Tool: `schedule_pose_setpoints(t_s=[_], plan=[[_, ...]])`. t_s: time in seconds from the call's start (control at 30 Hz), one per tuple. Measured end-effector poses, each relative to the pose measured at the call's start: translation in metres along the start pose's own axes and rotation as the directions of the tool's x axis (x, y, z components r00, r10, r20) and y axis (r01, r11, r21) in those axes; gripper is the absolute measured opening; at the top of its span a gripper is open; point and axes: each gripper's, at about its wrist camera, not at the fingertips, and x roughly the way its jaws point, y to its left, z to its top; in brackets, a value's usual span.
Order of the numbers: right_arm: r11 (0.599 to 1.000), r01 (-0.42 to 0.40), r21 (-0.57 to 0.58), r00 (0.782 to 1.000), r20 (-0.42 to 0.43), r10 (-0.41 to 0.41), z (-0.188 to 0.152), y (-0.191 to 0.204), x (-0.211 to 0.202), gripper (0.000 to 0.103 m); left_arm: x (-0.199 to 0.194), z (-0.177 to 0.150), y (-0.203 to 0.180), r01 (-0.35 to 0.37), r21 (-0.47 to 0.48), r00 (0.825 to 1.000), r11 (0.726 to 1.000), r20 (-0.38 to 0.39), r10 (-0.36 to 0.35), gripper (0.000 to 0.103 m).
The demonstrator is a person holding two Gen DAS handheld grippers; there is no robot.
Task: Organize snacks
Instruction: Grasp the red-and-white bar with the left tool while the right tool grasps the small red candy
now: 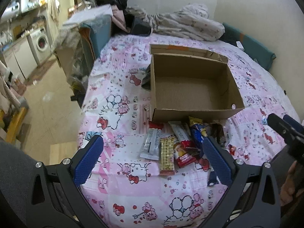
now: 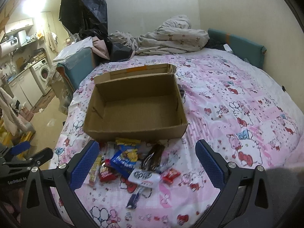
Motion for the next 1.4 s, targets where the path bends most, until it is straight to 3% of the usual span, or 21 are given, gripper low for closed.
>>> schedule_pose_setpoints(t_s=[0.17,0.27,0.47,0.6,0.63,0.7,0.8,0.93,1.0,1.1,1.27,1.4], plan=[[0.992,-0.074,0.098,0.986,-0.143,0.087,0.018,-0.028,0.031,0.103,0.029,0.025,0.014,-0.019,-0.053,0.994,0.998,-0.106,0.013,0.103],[0.978,-0.089,0.187,0.962,-0.237,0.133,0.017,-0.046,0.058,0.103,0.058,0.036,0.026,-0.043,-0.096,0.978,0.994,-0.206,0.023,0.094],[0.951,-0.062,0.304,0.934,-0.319,0.163,0.007,-0.069,0.093,0.103,0.119,0.035,0.043,-0.085,-0.161,0.925,0.983,-0.379,0.018,0.063],[0.94,-0.051,0.338,0.917,-0.356,0.178,0.0,-0.072,0.104,0.103,0.159,0.026,0.033,-0.042,-0.146,0.882,0.988,-0.47,-0.032,0.062],[0.937,-0.056,0.345,0.914,-0.359,0.187,0.0,-0.072,0.106,0.103,0.173,0.022,0.026,-0.006,-0.121,0.859,0.993,-0.509,-0.057,0.061],[0.925,-0.078,0.372,0.904,-0.364,0.222,-0.003,-0.074,0.11,0.103,0.187,0.014,0.018,-0.005,-0.076,0.833,0.997,-0.552,-0.038,0.053],[0.915,-0.076,0.396,0.896,-0.376,0.237,-0.007,-0.077,0.115,0.103,0.198,0.004,0.012,0.004,-0.052,0.814,0.999,-0.58,-0.033,0.052],[0.91,-0.062,0.409,0.896,-0.379,0.231,-0.006,-0.082,0.118,0.103,0.207,-0.005,0.009,0.006,-0.039,0.803,0.999,-0.595,-0.028,0.052],[0.904,-0.054,0.425,0.895,-0.38,0.232,-0.007,-0.085,0.121,0.103,0.215,-0.01,0.009,0.0,-0.048,0.796,0.999,-0.605,-0.029,0.041],[0.858,-0.024,0.513,0.864,-0.422,0.276,-0.016,-0.1,0.132,0.098,0.219,-0.017,0.012,-0.022,-0.069,0.798,0.997,-0.602,-0.024,0.029],[0.813,0.079,0.577,0.798,-0.526,0.295,-0.04,-0.115,0.151,0.068,0.211,-0.012,0.015,-0.012,-0.104,0.8,0.995,-0.597,-0.053,0.028],[0.833,0.14,0.535,0.759,-0.598,0.256,-0.053,-0.109,0.163,0.055,0.2,-0.005,0.022,-0.02,-0.141,0.814,0.99,-0.577,-0.065,0.027]])
